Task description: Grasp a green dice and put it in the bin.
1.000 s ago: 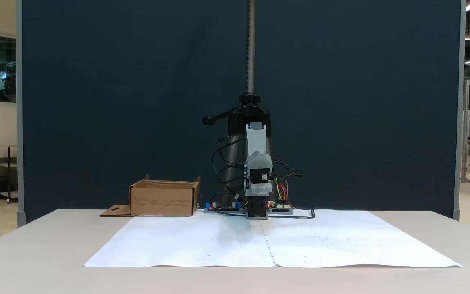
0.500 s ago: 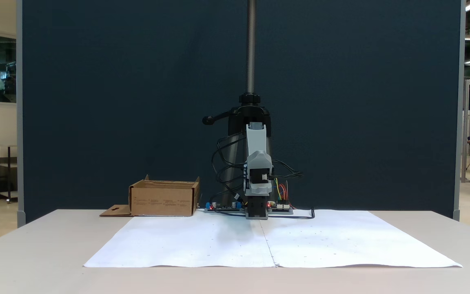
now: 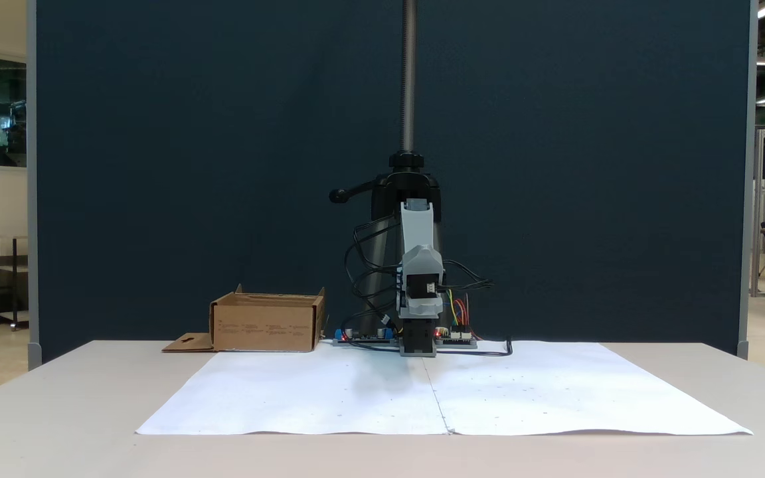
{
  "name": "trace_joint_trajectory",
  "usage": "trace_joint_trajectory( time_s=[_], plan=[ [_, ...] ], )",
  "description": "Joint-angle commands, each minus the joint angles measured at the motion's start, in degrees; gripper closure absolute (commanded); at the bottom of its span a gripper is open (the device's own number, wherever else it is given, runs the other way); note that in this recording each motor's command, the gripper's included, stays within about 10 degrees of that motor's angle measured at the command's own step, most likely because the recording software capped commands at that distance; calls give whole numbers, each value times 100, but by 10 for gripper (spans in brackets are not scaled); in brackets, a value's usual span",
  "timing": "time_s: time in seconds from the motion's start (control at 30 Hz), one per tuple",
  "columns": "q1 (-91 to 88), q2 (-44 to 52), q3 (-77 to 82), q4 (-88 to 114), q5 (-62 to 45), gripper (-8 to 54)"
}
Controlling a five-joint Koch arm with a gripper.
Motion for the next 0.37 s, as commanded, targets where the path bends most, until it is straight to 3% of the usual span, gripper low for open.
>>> trace_joint_trajectory(
  time_s=[0.0,0.33],
  plan=[
    [88,677,413,-738,18,1],
    [88,677,413,-1020,18,1]
  ],
)
